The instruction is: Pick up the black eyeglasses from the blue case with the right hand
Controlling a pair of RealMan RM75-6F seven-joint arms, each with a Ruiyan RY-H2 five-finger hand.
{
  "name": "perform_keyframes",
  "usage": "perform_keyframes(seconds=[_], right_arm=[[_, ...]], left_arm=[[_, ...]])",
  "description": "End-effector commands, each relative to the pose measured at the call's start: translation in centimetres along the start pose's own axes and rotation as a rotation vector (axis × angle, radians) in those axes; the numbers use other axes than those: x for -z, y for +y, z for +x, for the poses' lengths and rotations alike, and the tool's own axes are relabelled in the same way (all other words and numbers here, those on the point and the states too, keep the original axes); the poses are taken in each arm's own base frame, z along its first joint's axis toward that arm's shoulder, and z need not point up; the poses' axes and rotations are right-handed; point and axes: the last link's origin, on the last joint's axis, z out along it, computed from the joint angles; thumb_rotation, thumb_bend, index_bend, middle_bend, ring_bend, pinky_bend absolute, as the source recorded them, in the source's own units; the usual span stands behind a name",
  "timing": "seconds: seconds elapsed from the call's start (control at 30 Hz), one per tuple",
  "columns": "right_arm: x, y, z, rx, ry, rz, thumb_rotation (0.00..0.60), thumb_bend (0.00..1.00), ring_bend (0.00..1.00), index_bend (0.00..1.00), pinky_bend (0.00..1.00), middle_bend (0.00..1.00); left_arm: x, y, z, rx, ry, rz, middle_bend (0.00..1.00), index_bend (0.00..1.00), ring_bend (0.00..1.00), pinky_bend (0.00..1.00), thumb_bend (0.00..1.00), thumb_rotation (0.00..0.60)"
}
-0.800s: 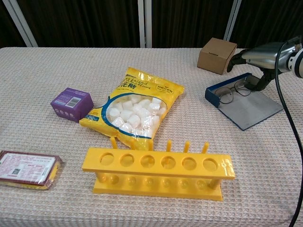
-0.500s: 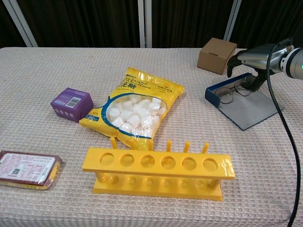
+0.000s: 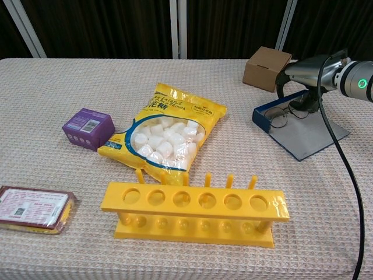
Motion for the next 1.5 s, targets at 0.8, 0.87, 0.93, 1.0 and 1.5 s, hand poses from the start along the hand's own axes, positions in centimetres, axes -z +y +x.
perform_keyframes(seconds=[0.8, 0.87, 0.93, 1.0, 1.5], right_arm=[[0.8, -2.7, 1.4, -0.002, 0.207, 0.019, 0.600, 0.48, 0.00, 0.56, 0.00, 0.25], [1.0, -3.4, 1.4, 0.008, 0.251, 0.011, 0.600, 0.48, 0.00, 0.56, 0.00, 0.25], [1.1, -4.2, 1.3, 0.006, 0.304, -0.016, 0.600, 0.48, 0.00, 0.57, 0.00, 0.25], [1.0, -5.0, 1.2, -0.008, 0.339, -0.040, 0.600, 0.48, 0.00, 0.57, 0.00, 0.25], [-0.8, -8.6, 0.2, 0.062, 0.502, -0.133, 0.600, 0.48, 0.00, 0.56, 0.00, 0.25]], left_arm=[[0.0, -0.3, 0.1, 0.002, 0.006, 0.001, 0.12, 0.20, 0.08, 0.10, 0.03, 0.600], [-0.1, -0.2, 0.0, 0.003, 0.007, -0.004, 0.12, 0.20, 0.08, 0.10, 0.03, 0.600], [-0.1, -0.2, 0.0, 0.004, 0.008, -0.007, 0.12, 0.20, 0.08, 0.10, 0.03, 0.600], [-0.1, -0.2, 0.0, 0.006, 0.009, -0.007, 0.12, 0.20, 0.08, 0.10, 0.03, 0.600], [0.1, -0.7, -0.4, 0.019, 0.011, -0.002, 0.12, 0.20, 0.08, 0.10, 0.03, 0.600]])
